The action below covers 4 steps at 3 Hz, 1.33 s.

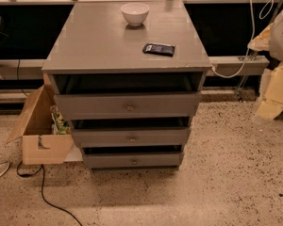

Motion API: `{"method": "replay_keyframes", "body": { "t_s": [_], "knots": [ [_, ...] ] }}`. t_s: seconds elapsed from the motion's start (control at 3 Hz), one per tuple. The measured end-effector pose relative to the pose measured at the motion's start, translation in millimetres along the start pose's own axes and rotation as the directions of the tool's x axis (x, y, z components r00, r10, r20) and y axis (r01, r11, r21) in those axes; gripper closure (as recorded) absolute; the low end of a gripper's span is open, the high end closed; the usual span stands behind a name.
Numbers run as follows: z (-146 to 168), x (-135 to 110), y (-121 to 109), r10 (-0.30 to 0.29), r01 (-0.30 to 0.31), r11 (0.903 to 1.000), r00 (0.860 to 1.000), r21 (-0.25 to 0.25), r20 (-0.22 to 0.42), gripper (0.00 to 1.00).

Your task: Open top drawer

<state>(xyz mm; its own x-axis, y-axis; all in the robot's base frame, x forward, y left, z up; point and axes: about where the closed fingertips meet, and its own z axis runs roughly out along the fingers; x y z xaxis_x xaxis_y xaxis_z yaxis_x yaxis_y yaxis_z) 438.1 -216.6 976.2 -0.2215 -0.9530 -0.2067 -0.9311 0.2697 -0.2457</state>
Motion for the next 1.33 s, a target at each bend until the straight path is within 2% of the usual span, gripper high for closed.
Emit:
{"method": "replay_keyframes", "body": {
  "t_s": [0.33,0.67,1.33],
  "knots": [
    [3.5,-1.5,-1.1,-0.002,0.002,1.0000,1.000,0.001,0.007,0.00],
    [35.8,-17.3,-14.2,-0.026,0.025,0.9995,0.997,0.020,0.077,0.00],
    [47.1,-15.7,-13.3,-0.020,0.020,0.9998,0.996,0.007,0.085,0.00]
  ]
}}
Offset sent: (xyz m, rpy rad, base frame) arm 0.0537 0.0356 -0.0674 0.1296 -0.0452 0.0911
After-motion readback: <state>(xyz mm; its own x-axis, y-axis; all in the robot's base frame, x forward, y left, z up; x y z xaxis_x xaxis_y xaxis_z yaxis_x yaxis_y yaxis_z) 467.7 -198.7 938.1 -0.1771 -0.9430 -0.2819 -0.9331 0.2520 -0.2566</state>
